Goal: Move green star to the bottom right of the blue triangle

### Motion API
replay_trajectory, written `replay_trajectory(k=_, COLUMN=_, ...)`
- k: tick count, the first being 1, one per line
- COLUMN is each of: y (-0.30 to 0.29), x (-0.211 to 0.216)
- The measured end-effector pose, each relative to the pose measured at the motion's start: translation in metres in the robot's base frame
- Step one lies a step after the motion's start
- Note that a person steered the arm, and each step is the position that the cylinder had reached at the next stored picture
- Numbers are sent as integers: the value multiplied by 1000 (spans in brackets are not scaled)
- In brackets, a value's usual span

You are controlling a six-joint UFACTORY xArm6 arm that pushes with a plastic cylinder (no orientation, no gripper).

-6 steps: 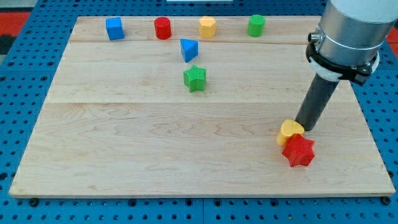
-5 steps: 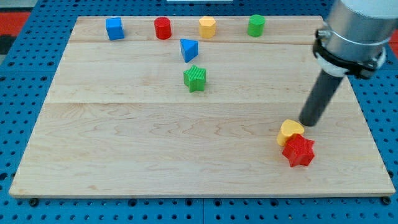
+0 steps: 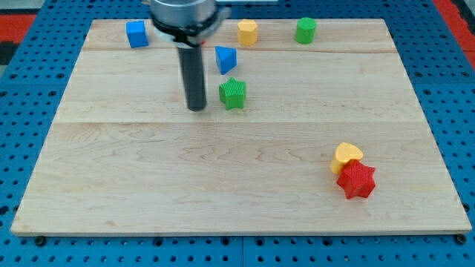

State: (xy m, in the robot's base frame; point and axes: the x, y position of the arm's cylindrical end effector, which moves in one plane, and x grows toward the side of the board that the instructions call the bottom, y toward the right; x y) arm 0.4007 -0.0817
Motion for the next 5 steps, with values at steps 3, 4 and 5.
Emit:
replay_trajectory(k=3, y=60, x=-39)
replay_trajectory(k=4, y=79, x=-52)
replay_trajectory(k=5, y=106, x=-24)
